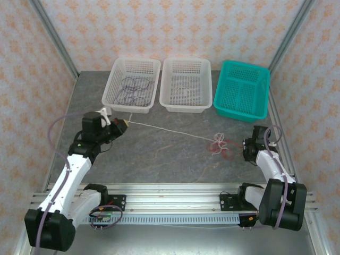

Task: Untangle the cables

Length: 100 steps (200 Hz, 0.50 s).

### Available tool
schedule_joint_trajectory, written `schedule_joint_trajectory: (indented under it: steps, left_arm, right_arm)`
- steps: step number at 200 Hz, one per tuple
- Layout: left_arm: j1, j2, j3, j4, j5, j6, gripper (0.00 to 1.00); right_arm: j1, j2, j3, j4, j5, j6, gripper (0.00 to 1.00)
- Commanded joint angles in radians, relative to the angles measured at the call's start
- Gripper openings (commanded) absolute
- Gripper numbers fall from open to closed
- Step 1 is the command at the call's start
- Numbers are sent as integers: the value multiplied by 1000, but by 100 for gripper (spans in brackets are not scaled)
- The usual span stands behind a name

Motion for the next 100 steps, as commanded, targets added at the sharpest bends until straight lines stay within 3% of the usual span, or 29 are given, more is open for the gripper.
schedule_joint_trajectory:
  steps: [1,44,56,68,82,100]
  left_arm:
    - [59,-40,-2,-31,65,-43,0]
    - [115,-48,1,-63,79,-34,0]
    - [114,-44,0,-60,91,-15,0]
    - [114,-31,-8,-56,112,-9,0]
    - [113,-13,-21,-51,143,-2,0]
    - [113,-13,-32,-65,149,19,0]
  right_arm:
    - [-39,-11,23,-57,67,-58,22]
    - [-79,-17,43,-51,41,-110,18]
    - [-74,-24,41,16,-47,-181,21]
    - [-54,-31,39,111,-185,-282,31]
    - [39,-57,75,114,-257,-421,37]
    - [272,-101,125,88,-220,-572,41]
